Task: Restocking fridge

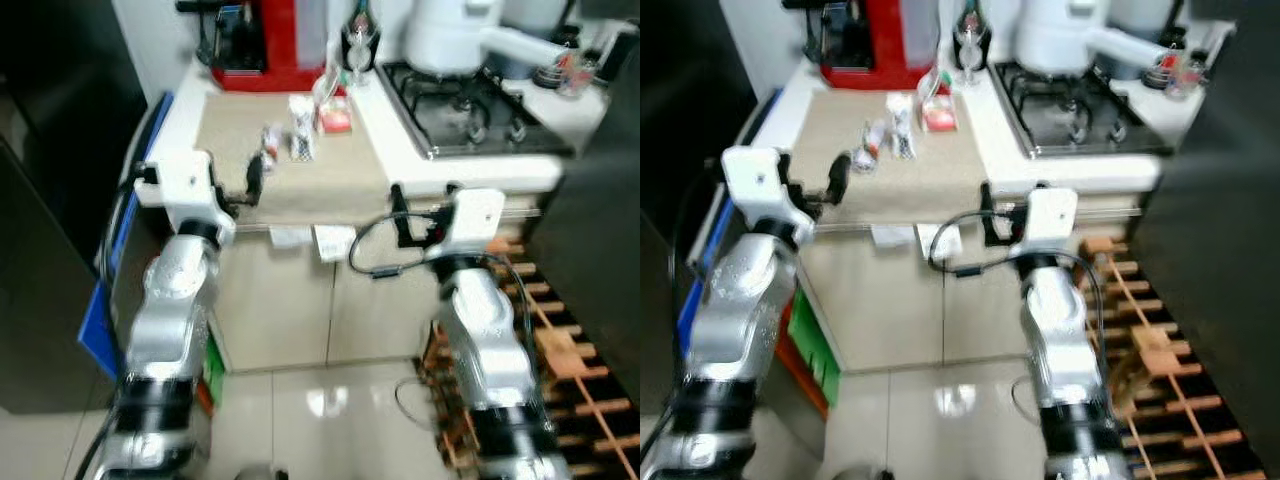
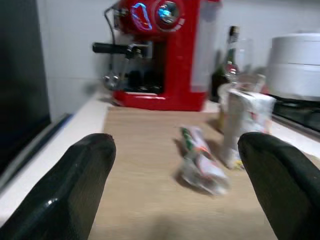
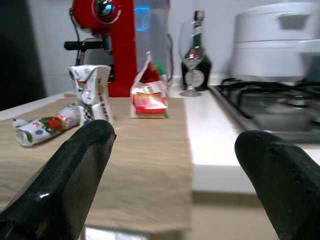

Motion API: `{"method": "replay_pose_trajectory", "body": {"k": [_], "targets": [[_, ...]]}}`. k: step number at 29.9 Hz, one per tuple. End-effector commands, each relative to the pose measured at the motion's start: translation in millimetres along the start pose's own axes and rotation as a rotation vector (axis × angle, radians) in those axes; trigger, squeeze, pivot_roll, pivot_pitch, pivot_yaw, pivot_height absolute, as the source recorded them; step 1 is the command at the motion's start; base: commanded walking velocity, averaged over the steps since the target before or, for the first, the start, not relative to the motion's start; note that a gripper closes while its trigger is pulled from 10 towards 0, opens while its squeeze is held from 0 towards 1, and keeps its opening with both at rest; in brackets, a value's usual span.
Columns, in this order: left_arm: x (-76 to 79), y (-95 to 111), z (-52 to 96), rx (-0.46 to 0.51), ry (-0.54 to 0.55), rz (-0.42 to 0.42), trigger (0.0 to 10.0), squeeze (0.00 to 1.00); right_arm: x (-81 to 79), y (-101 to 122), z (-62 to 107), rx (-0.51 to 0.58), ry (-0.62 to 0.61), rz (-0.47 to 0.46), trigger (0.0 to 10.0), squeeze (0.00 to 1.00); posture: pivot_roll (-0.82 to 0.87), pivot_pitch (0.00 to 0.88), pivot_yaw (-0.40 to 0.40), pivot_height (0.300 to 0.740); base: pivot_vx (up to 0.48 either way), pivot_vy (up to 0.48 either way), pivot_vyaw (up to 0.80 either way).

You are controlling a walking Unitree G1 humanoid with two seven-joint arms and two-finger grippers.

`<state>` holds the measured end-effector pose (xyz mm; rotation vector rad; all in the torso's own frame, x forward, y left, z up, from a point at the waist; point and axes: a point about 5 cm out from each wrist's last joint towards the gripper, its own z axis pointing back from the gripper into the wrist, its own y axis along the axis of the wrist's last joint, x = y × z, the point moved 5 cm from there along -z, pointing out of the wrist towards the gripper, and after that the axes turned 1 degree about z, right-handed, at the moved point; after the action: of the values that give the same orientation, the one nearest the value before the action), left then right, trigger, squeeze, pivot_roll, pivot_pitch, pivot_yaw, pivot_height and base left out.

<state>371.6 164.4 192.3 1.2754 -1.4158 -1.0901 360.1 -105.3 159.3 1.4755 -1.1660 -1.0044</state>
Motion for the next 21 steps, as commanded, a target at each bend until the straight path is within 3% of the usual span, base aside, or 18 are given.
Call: {"method": "replay_pose_trajectory", "body": {"k": [1, 6, 11, 21], "targets": [[6.0, 5, -0.3, 0.016, -0.014, 0.013, 10.0, 0.00, 1.6, 14, -3.6, 0.037, 0.006, -0.006, 10.0, 0.00, -0.06, 0.000, 0.017, 0.711, 0.386, 0.285, 0.00], [4.8, 7, -0.6, 0.017, -0.017, 0.023, 10.0, 0.00, -0.7, 15, -7.0, 0.043, 0.011, -0.021, 10.0, 0.00, -0.05, 0.000, 0.013, 0.711, 0.077, 0.434, 0.00], [3.6, 10, -3.1, 0.027, -0.008, -0.030, 10.0, 0.00, -1.8, 17, -9.1, 0.049, 0.015, -0.021, 10.0, 0.00, -0.05, 0.000, 0.013, 0.711, 0.000, 0.448, 0.00], [8.0, 8, -2.2, 0.013, -0.027, -0.067, 10.0, 0.00, -12.8, 20, -28.4, 0.028, 0.040, -0.085, 10.0, 0.00, -0.03, 0.000, 0.025, 0.711, 0.000, 0.000, 0.00]]}}
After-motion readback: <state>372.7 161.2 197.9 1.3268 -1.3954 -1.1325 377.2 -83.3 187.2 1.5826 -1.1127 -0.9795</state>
